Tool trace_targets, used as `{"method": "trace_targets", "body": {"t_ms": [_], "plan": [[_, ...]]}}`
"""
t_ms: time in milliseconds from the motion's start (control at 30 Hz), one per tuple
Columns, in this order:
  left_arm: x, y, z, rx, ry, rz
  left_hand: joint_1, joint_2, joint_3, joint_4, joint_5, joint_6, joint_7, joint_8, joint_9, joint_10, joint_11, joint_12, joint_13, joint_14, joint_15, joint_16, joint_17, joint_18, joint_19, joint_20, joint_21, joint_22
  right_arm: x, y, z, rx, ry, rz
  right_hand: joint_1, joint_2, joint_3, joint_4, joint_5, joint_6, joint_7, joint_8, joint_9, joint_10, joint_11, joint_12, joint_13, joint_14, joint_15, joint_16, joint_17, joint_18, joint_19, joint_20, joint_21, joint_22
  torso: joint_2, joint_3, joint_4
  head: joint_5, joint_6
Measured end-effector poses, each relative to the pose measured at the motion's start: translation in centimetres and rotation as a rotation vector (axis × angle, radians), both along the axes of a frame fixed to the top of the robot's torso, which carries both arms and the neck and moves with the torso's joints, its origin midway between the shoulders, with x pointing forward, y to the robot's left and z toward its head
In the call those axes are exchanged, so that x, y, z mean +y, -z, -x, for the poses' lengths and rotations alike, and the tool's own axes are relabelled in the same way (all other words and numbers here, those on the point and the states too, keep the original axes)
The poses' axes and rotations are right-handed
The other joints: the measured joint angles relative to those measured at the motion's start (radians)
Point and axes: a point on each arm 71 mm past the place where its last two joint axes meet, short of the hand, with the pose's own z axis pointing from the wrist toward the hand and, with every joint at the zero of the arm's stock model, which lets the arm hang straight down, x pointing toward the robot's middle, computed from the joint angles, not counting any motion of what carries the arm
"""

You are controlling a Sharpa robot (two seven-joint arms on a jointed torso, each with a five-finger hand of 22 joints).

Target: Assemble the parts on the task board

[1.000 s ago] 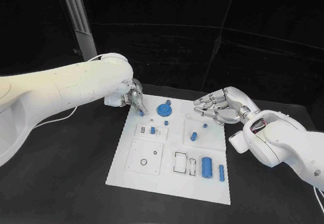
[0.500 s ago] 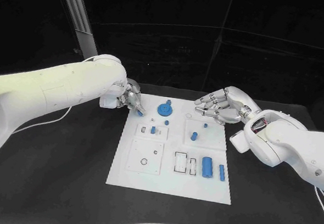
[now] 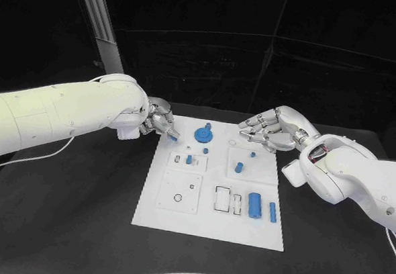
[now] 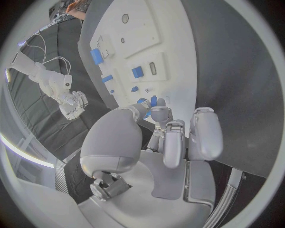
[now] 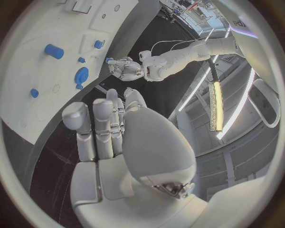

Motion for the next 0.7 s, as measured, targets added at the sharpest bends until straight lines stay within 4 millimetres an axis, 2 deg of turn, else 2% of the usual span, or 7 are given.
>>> {"method": "trace_targets", "body": {"t_ms": [333, 700], "plan": [[-0.6, 0.9, 2.1, 0.0, 0.024, 0.04, -0.006, -0.006, 0.005, -0.005, 0.0, 0.004, -0.003, 0.004, 0.0, 0.004, -0.004, 0.0, 0.002, 0.0, 0.0, 0.0, 0.0, 0.0, 0.0, 0.0, 0.004, 0.001, 0.1, 0.1, -0.1, 0.002, -0.002, 0.001, 0.0, 0.0, 0.0, 0.0, 0.0, 0.0, 0.0, 0.0, 0.0, 0.0, 0.0, 0.0, 0.0, 0.0, 0.0, 0.0, 0.0, 0.0, 0.0, 0.0, 0.0, 0.0, 0.0, -0.0002, 0.0003, 0.007, -0.003], [-1.0, 1.7, 2.8, 0.027, 0.036, 0.039, -0.013, -0.013, 0.019, -0.014, -0.001, 0.005, -0.001, 0.004, 0.001, 0.004, -0.004, 0.0, 0.002, 0.0, 0.0, 0.0, 0.0, 0.0, 0.0, 0.0, 0.004, 0.001, 0.2, 0.1, -0.1, 0.003, -0.004, 0.001, 0.0, 0.0, 0.0, 0.0, 0.0, 0.0, 0.0, 0.0, 0.0, 0.0, 0.0, 0.0, 0.0, 0.0, 0.0, 0.0, 0.0, 0.0, 0.0, 0.0, 0.0, 0.0, 0.002, 0.0003, -0.0031, 0.009, -0.006]]}}
